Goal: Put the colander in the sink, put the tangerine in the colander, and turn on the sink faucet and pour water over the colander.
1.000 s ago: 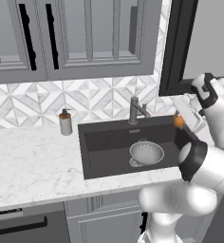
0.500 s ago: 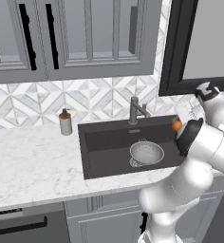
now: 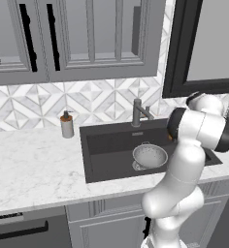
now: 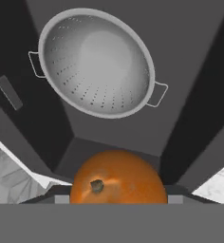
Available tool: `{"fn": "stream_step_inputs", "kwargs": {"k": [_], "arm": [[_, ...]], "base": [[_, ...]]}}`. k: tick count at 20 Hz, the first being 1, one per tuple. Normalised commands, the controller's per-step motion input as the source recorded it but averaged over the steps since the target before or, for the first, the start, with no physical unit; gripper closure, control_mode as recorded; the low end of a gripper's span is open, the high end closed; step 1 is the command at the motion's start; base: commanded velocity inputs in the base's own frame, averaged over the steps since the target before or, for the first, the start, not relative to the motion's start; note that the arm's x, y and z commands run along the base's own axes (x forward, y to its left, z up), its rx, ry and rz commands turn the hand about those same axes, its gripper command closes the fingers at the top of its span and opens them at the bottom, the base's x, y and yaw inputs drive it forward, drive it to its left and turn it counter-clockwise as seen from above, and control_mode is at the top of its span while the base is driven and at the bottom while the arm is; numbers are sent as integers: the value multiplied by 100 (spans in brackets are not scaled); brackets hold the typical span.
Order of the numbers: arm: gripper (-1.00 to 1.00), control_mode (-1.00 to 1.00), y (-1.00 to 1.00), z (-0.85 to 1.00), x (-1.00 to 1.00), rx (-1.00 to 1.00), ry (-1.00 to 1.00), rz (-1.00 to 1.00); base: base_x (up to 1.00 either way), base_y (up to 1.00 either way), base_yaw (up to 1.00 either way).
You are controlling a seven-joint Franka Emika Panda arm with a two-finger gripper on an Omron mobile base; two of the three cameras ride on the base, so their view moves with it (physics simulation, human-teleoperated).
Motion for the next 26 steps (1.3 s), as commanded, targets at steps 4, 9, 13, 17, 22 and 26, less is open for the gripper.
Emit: {"fn": "stream_step_inputs", "kwargs": {"k": [4, 9, 13, 17, 22, 26], "arm": [[100, -100, 11, -45, 19, 0, 3, 0], [100, -100, 24, -33, 1, -2, 8, 0], [100, -100, 33, -23, 1, -2, 10, 0], [100, -100, 6, -17, 10, 0, 6, 0], [100, -100, 14, -25, 0, 0, 0, 0], [100, -100, 31, -38, 0, -1, 0, 0]], "base": [[0, 0, 0], [0, 0, 0], [0, 0, 0], [0, 0, 0], [0, 0, 0], [0, 0, 0]]}}
